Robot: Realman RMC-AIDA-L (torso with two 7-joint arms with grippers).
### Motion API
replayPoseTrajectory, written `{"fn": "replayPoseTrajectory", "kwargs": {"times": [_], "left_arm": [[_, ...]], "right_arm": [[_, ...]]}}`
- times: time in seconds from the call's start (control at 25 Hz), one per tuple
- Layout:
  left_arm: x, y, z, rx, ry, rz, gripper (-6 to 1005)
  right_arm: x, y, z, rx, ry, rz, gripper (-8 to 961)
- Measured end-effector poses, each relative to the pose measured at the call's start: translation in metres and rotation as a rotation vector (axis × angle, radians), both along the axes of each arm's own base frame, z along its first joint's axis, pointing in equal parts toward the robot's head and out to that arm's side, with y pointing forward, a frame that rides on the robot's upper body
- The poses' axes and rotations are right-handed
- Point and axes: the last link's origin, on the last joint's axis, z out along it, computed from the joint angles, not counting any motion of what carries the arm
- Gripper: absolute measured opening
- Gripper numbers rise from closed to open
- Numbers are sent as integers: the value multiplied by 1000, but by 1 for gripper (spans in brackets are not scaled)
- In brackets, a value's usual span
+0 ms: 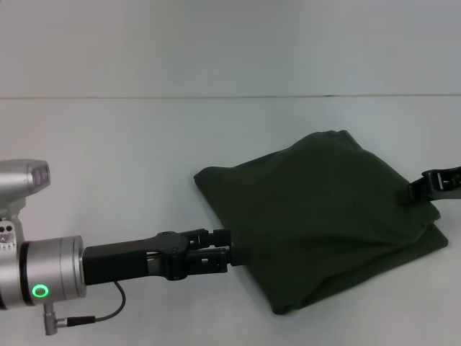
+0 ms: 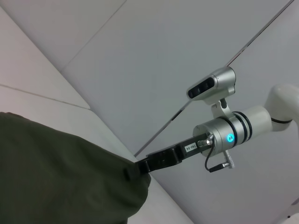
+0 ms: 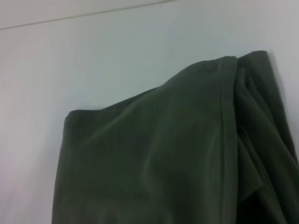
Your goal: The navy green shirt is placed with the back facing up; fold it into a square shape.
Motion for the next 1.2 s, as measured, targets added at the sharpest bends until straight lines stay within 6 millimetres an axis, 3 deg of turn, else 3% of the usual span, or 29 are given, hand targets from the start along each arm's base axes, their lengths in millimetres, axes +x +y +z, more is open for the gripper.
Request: {"fn": "replayPoseTrajectory", "kwargs": {"times": [0.24,0.44,0.88,1.2], "left_arm": [[0,-1,0,0,-6,5,919],[1,0,-1,2,-18,15,919],[-1,11,-1,-14,-52,170,920],[-10,31,0,-39,-67,405,920]], "right_arm": [[4,-1,3,23,15,-11,125],[19,-4,9,87,49,-65,33],[44,-12,-2,170,143,-147,83],[62,-36,29,353,306,-32,225]]}}
